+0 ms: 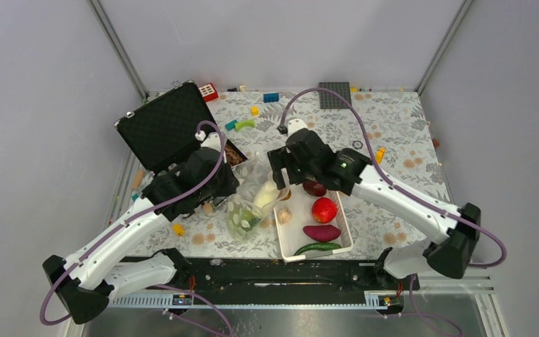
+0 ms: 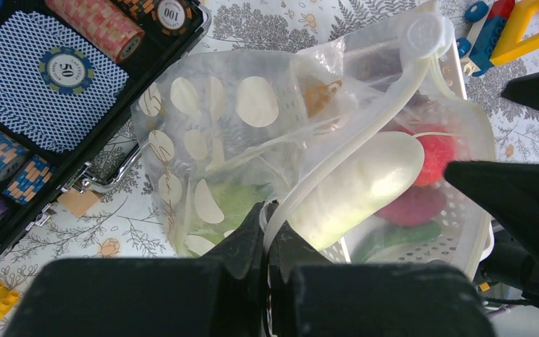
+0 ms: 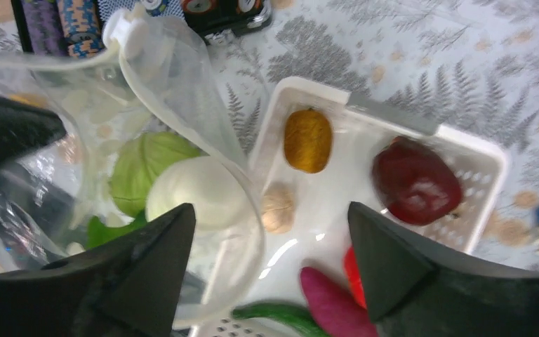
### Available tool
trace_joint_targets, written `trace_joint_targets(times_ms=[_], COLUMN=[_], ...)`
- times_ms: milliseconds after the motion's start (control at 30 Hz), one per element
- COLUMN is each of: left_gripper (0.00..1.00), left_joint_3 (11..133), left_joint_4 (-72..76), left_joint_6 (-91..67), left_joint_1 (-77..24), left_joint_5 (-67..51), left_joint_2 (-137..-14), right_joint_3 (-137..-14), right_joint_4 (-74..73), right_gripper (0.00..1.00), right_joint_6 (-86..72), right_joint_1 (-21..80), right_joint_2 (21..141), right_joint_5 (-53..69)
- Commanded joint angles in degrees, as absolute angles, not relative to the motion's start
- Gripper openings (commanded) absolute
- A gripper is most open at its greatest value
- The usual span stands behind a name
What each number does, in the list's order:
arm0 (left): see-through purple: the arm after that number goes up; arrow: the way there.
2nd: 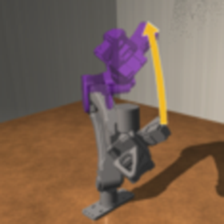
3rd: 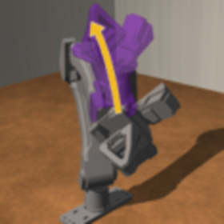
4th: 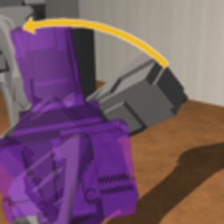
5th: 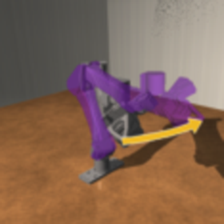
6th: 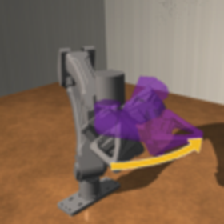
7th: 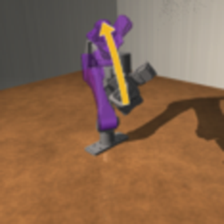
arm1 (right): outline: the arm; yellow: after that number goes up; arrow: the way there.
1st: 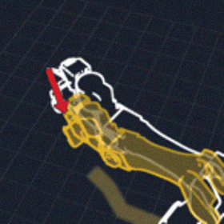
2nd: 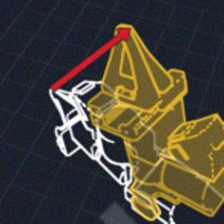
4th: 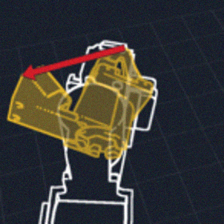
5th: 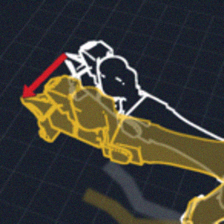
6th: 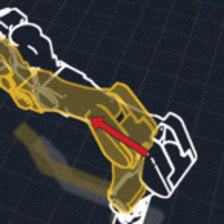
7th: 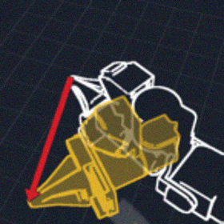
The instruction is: Place the food in the zip-top bag and seal the zipper
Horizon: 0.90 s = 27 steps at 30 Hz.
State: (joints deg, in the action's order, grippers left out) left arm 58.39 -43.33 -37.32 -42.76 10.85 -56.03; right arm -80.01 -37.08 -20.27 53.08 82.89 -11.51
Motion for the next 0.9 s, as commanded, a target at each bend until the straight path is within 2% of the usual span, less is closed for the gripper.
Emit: trace_joint_targets(times_ms=[0,100,333,567,867], left_gripper=[0.01,0.01,0.01,0.01,0.01], left_joint_3=[60.1,59.9,59.8,58.6,58.4], left_joint_4=[-40.0,-40.0,-39.6,-38.9,-38.5], left_joint_6=[-37.0,-37.2,-36.6,-36.7,-36.5], left_joint_1=[-42.5,-42.4,-42.2,-42.1,-42.1], left_joint_5=[15.2,16.1,16.0,15.4,14.2], left_joint_2=[-54.5,-54.2,-54.3,-53.6,-53.6], right_joint_3=[-74.2,-68.9,-57.5,-51.5,-52.5], right_joint_4=[-30.2,-30.2,-32.9,-33.7,-33.9], right_gripper=[0.99,1.00,1.00,1.00,1.00], right_joint_6=[-18.4,-21.2,-27.6,-33.4,-34.3], right_joint_1=[52.7,52.7,52.2,52.2,52.2], right_joint_2=[74.0,68.7,62.4,64.0,71.7], right_joint_5=[-18.8,-25.9,-28.0,-26.2,-23.6])
